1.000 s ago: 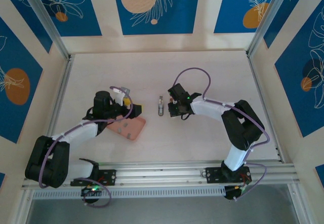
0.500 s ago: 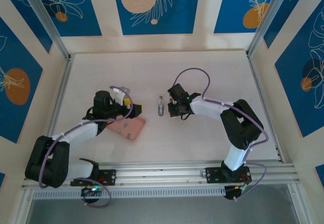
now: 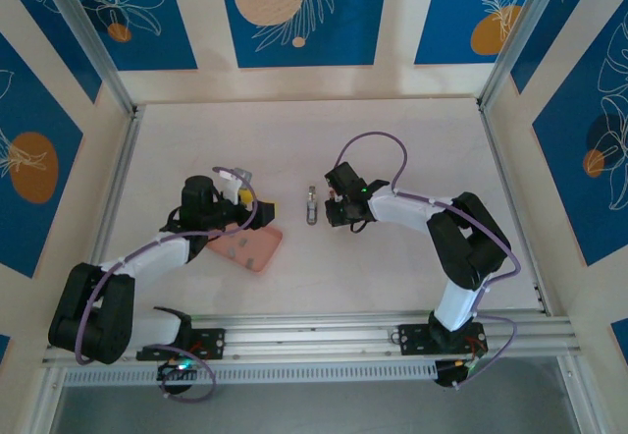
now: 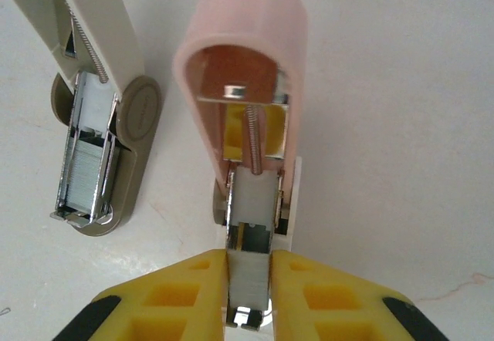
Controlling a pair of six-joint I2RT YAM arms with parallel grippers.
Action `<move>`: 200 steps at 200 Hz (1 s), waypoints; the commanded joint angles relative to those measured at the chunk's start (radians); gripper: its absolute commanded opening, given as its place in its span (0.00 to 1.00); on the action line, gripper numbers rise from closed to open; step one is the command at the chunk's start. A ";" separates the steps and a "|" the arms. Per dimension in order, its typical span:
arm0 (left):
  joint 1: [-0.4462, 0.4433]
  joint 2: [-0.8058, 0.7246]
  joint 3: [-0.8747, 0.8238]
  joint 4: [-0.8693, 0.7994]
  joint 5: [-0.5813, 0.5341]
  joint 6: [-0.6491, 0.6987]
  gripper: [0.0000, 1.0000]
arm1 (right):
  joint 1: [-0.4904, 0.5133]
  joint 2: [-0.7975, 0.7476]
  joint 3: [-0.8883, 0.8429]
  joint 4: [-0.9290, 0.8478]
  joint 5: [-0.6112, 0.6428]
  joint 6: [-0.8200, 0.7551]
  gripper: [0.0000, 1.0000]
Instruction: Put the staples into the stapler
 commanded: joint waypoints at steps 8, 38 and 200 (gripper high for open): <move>-0.008 -0.005 0.021 -0.010 -0.007 0.011 0.88 | 0.004 -0.007 0.023 -0.009 -0.024 -0.003 0.26; -0.010 -0.007 0.021 -0.011 -0.009 0.012 0.88 | 0.004 -0.021 0.023 -0.008 -0.024 -0.001 0.27; -0.011 0.005 0.021 0.007 -0.001 0.004 0.88 | -0.183 -0.030 0.024 -0.048 -0.407 0.124 0.19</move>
